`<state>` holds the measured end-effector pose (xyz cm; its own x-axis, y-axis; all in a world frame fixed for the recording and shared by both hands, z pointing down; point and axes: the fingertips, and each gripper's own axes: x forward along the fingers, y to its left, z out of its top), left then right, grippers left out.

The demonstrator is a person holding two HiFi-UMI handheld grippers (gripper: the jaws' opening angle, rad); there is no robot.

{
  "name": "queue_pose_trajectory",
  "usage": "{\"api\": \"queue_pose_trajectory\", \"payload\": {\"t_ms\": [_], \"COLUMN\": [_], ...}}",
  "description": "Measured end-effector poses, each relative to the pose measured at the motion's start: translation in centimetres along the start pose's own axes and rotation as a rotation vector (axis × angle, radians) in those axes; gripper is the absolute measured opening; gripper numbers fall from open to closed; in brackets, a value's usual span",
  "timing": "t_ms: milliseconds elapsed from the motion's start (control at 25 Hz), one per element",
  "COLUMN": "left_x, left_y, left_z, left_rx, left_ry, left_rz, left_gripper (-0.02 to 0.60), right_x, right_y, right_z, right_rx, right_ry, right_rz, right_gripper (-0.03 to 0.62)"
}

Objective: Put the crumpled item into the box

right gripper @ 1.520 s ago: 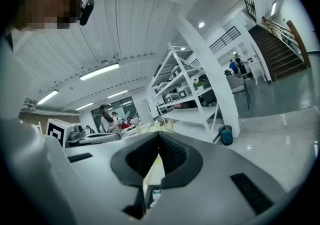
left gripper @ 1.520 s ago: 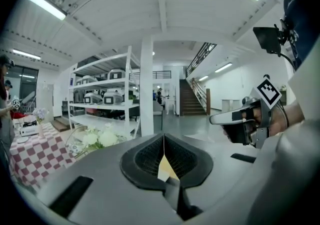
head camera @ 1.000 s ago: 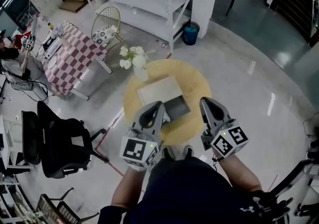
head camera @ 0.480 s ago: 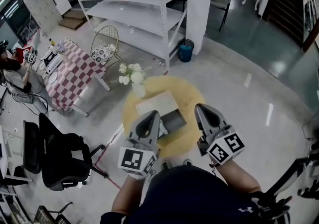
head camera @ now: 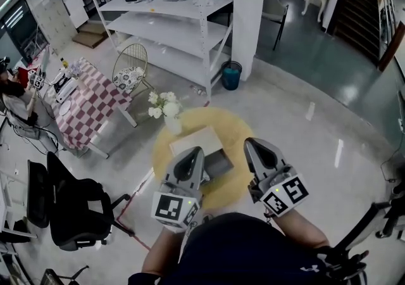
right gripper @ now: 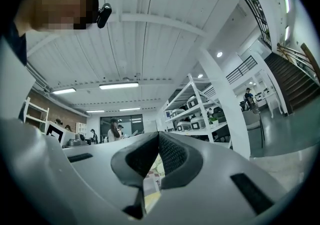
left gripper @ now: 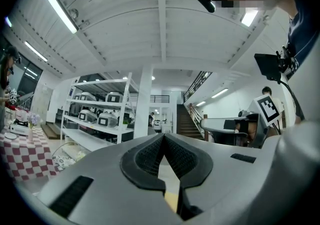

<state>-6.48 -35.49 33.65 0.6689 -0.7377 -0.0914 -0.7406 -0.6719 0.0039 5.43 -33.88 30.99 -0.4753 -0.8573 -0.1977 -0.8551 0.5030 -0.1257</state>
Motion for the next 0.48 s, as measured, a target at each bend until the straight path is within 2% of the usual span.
{"api": "queue_pose_trajectory", "payload": {"t_ms": [480], "left_x": [0.8], "left_y": [1.4], "left_z": [-0.3], "left_rx": [-0.009], "left_ry": [-0.004], "left_rz": [0.012], "left_gripper": [0.017], "right_x": [1.5], "right_y": [-0.3], "right_z": [-0.3], "right_rx": [-0.004], "right_ry": [0.001], "right_rz": [0.015], "right_gripper": [0.003]}}
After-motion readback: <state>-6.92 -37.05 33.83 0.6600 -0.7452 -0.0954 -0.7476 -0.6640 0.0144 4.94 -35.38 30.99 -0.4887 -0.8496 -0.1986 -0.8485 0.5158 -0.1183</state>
